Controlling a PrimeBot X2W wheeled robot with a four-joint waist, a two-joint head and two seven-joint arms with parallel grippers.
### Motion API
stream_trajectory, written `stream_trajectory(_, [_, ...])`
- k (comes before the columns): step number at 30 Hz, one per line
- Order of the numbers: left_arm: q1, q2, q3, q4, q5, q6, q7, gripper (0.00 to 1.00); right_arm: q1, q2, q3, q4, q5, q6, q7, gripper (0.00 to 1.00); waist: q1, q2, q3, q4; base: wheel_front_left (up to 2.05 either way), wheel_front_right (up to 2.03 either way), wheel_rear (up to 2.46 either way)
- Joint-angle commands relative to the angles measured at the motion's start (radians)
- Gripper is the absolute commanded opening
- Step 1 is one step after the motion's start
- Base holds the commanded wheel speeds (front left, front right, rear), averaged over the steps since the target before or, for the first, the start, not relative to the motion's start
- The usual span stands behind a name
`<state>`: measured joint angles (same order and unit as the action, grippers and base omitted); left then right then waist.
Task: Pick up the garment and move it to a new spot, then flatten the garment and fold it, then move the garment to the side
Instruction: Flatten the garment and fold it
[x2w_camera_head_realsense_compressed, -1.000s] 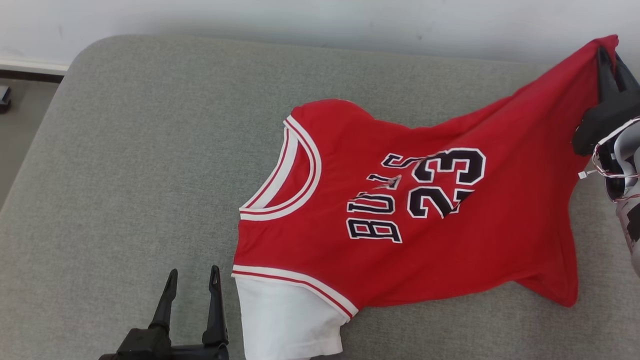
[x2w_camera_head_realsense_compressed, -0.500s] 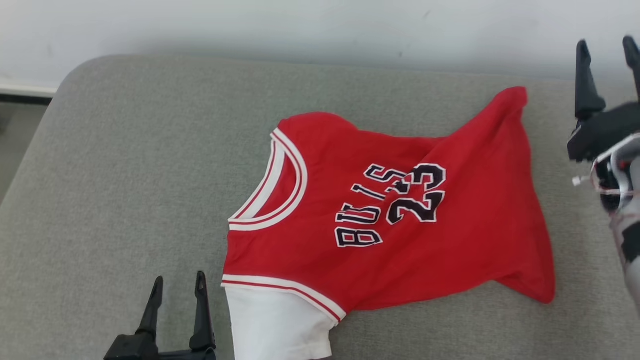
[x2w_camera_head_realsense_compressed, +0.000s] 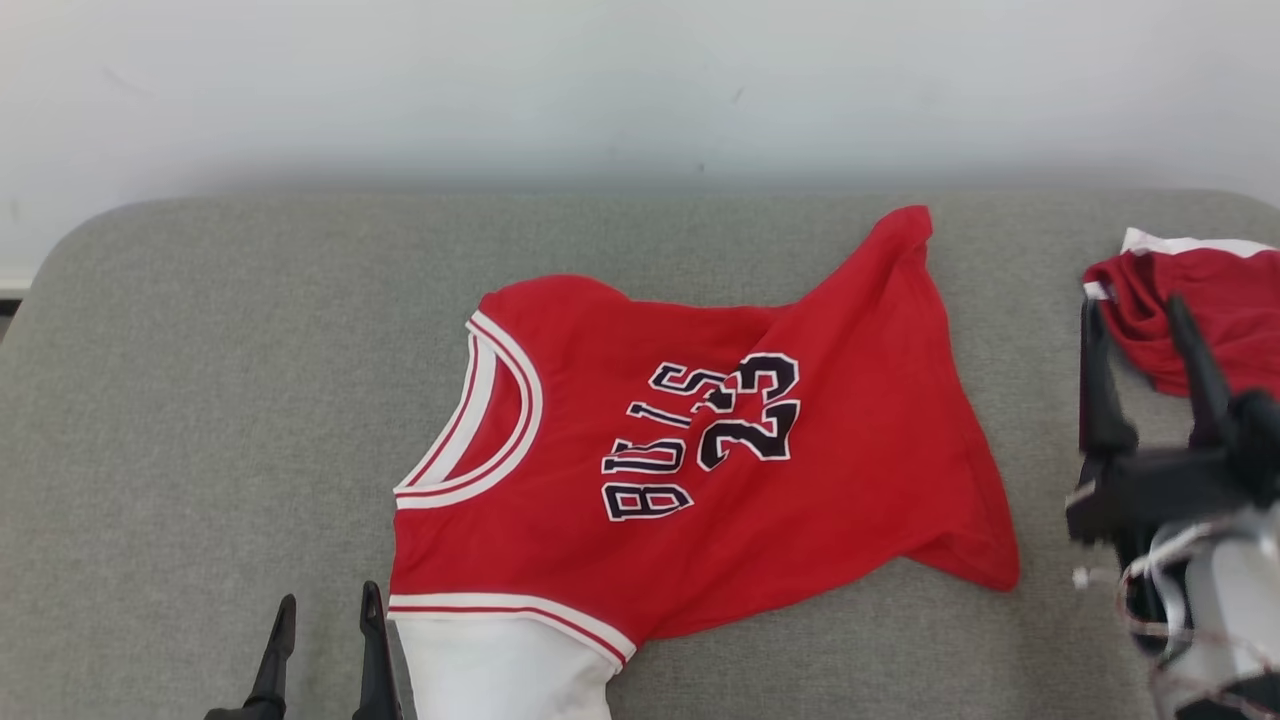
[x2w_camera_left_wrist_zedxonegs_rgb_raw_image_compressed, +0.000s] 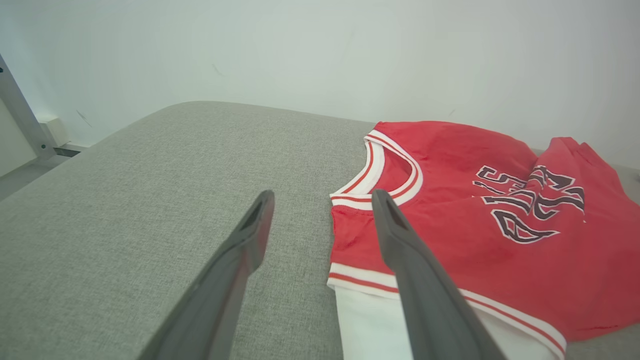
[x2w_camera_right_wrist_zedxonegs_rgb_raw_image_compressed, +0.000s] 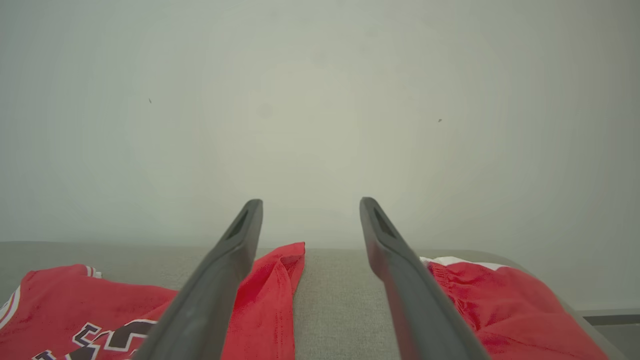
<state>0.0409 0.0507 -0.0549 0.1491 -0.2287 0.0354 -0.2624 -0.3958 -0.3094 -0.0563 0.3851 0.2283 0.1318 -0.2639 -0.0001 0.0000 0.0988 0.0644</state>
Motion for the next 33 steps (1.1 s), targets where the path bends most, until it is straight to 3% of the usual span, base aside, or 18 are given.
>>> stream_trajectory(1, [0.011,-0.001,0.005,0.001,0.007,-0.001,-0.003,1.0,0.046,0.018,-0.011,-0.021,-0.004,-0.003,0.0,1.0,0.0001,0.0,-0.023,-0.018,0.0,0.0,0.0])
stream_trajectory(10, [0.036,-0.001,0.008,0.005,0.009,-0.006,-0.003,1.0,0.312,0.143,-0.074,-0.167,-0.006,-0.003,0.0,1.0,0.0001,0.0,-0.049,-0.04,0.0,0.0,0.0])
stream_trajectory(17, [0.041,-0.001,-0.001,0.016,0.007,-0.011,-0.003,1.0,0.438,0.22,-0.094,-0.195,-0.003,-0.003,0.0,1.0,0.0001,0.0,-0.056,-0.047,0.0,0.0,0.0])
stream_trajectory(33, [0.089,-0.001,-0.042,0.066,-0.016,-0.024,-0.003,1.0,0.5,0.259,-0.094,-0.159,-0.015,-0.003,0.0,1.0,0.0001,0.0,-0.076,-0.032,0.0,0.0,0.0])
